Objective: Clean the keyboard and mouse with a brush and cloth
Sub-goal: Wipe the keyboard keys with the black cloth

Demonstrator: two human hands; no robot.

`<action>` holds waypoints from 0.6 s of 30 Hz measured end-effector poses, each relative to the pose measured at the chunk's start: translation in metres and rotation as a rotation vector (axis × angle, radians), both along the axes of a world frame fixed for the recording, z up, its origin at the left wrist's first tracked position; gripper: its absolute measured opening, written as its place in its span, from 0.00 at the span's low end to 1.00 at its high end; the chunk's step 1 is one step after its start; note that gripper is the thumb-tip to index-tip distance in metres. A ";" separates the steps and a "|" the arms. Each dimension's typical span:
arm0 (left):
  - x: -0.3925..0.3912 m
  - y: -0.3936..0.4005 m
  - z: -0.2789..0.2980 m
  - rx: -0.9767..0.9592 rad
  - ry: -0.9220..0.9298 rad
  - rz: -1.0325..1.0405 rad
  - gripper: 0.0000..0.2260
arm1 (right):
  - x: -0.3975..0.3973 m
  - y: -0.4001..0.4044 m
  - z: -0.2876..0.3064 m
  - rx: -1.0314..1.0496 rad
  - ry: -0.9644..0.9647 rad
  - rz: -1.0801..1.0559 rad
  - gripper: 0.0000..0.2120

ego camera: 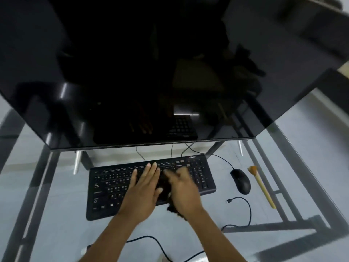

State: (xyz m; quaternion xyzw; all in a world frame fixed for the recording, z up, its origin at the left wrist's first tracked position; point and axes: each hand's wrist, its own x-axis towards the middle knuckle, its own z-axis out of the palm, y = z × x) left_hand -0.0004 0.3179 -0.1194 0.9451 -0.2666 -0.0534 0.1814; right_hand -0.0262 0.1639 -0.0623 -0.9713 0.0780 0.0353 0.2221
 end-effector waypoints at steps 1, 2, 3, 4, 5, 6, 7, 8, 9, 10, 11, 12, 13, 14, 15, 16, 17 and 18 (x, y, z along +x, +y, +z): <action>-0.002 -0.001 -0.005 0.029 -0.026 -0.006 0.28 | 0.008 -0.021 -0.003 0.028 0.028 -0.129 0.11; -0.002 -0.001 -0.008 0.043 -0.051 -0.019 0.27 | 0.018 -0.046 -0.005 -0.044 0.003 -0.254 0.17; -0.003 0.002 -0.012 0.044 -0.077 -0.032 0.26 | 0.026 -0.066 -0.006 -0.076 -0.018 -0.376 0.19; -0.002 0.003 -0.013 0.044 -0.094 -0.043 0.26 | 0.032 -0.079 -0.007 -0.059 -0.015 -0.484 0.18; -0.001 0.003 -0.013 0.046 -0.103 -0.047 0.26 | 0.038 -0.085 -0.010 -0.065 -0.027 -0.552 0.17; -0.001 0.003 -0.014 0.055 -0.111 -0.045 0.26 | 0.042 -0.081 -0.011 -0.069 -0.041 -0.552 0.16; -0.001 0.002 -0.014 0.069 -0.119 -0.039 0.26 | 0.043 -0.069 -0.014 -0.067 -0.036 -0.490 0.16; -0.001 0.001 -0.013 0.080 -0.125 -0.034 0.26 | 0.040 -0.053 -0.016 -0.045 -0.037 -0.390 0.16; -0.002 -0.001 -0.014 0.083 -0.131 -0.030 0.26 | 0.034 -0.036 -0.017 -0.003 -0.042 -0.264 0.14; -0.002 -0.001 -0.015 0.079 -0.137 -0.028 0.26 | 0.027 -0.022 -0.021 0.003 -0.051 -0.124 0.10; -0.002 -0.001 -0.016 0.071 -0.141 -0.028 0.26 | 0.021 -0.017 -0.021 -0.068 -0.060 0.008 0.07; -0.002 -0.001 -0.016 0.068 -0.143 -0.029 0.26 | 0.019 -0.019 -0.022 -0.117 -0.069 0.069 0.06; -0.001 0.000 -0.017 0.069 -0.147 -0.033 0.26 | 0.018 -0.030 -0.020 -0.174 -0.078 0.088 0.07; 0.000 0.000 -0.017 0.073 -0.147 -0.036 0.26 | 0.019 -0.046 -0.025 -0.190 -0.084 0.040 0.12; 0.000 0.000 -0.018 0.077 -0.146 -0.037 0.26 | 0.020 -0.065 -0.028 -0.144 -0.077 -0.098 0.17; 0.000 -0.001 -0.018 0.077 -0.145 -0.036 0.26 | 0.020 -0.087 -0.030 -0.122 -0.070 -0.262 0.20; 0.000 -0.001 -0.018 0.076 -0.143 -0.035 0.26 | 0.019 -0.102 -0.031 -0.133 -0.086 -0.384 0.20; 0.000 -0.001 -0.018 0.079 -0.142 -0.034 0.26 | 0.017 -0.109 -0.031 -0.131 -0.105 -0.455 0.18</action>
